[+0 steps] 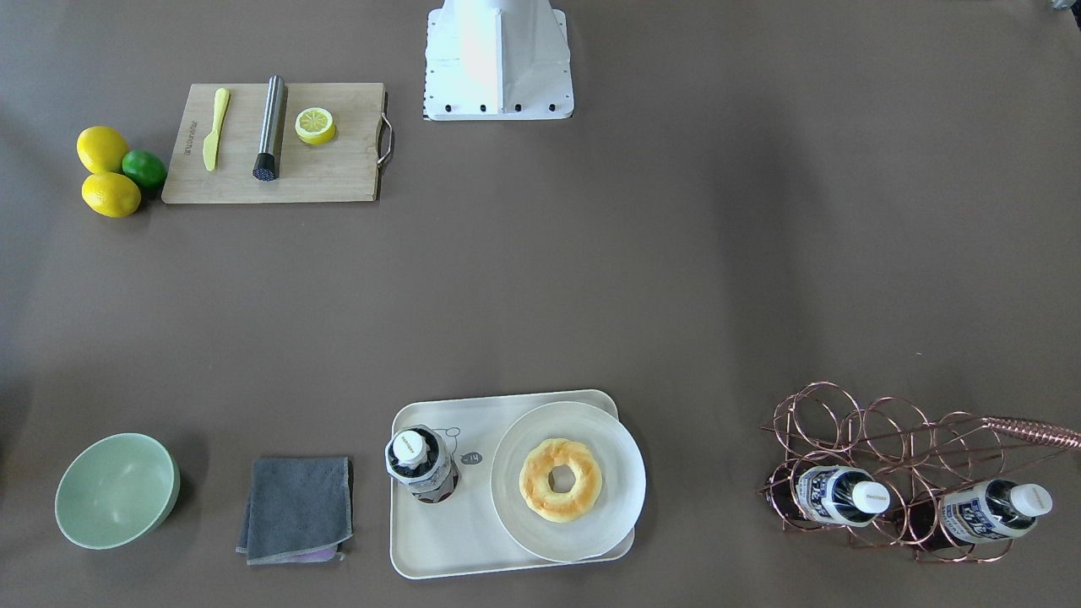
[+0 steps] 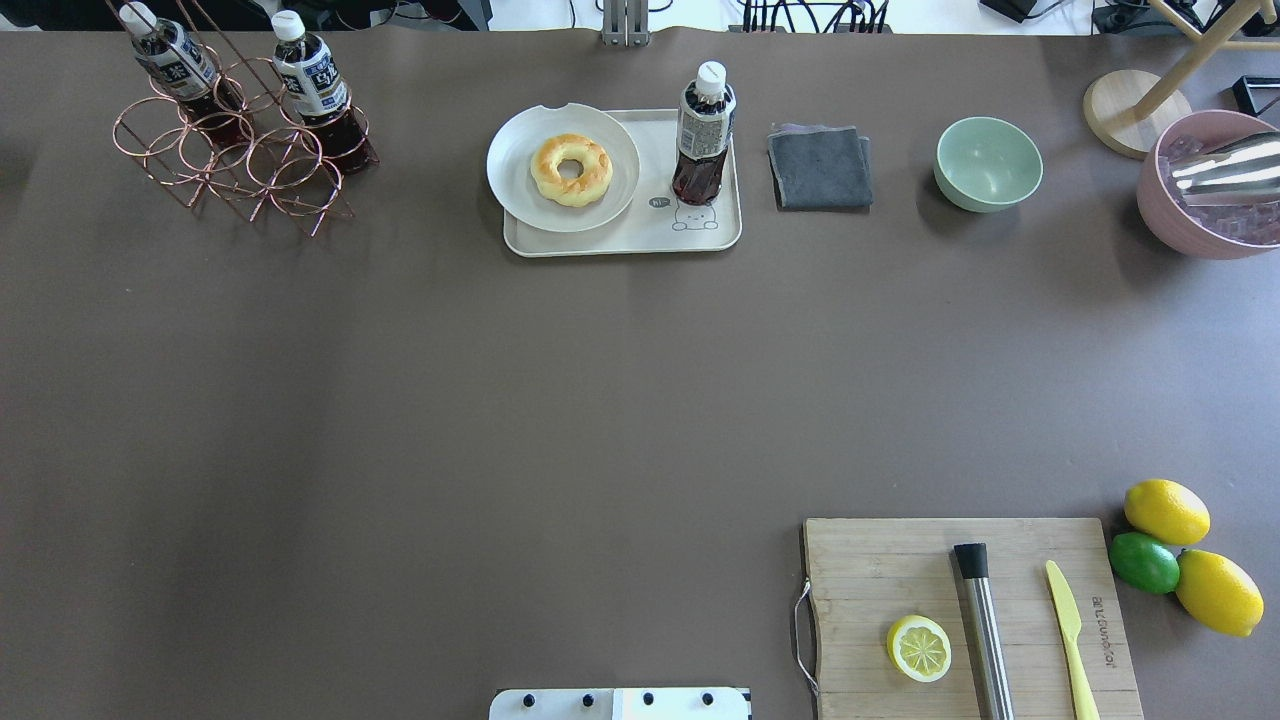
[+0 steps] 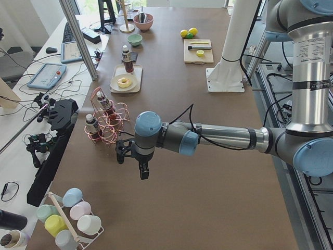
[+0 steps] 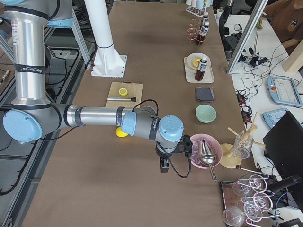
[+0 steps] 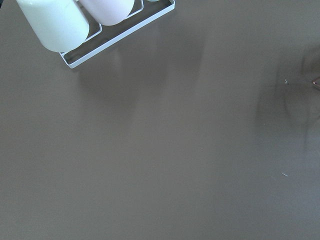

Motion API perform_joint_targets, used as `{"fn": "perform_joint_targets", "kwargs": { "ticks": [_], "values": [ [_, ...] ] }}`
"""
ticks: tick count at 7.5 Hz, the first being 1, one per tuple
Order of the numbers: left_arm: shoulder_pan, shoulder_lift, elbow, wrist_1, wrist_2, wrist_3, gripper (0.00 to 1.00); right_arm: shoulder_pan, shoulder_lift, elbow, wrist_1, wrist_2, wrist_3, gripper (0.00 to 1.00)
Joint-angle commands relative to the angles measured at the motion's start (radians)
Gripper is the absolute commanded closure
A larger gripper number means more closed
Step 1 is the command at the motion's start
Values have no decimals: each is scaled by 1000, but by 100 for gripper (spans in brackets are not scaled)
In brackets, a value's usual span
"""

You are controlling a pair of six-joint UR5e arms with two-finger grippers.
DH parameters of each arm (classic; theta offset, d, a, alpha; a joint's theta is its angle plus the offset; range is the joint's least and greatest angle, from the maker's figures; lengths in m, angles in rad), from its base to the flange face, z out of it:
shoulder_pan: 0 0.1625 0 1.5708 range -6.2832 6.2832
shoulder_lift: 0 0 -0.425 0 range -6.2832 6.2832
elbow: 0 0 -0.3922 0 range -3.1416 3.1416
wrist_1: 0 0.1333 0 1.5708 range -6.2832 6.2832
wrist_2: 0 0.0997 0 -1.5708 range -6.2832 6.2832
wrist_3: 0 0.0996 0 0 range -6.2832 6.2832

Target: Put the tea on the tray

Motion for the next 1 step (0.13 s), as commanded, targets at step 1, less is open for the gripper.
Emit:
{"fn": "perform_joint_targets", "kwargs": {
  "ticks": [1],
  "values": [
    [0, -5, 3, 0, 6, 2, 3, -2, 3, 0, 0, 7, 1, 0]
  ]
}}
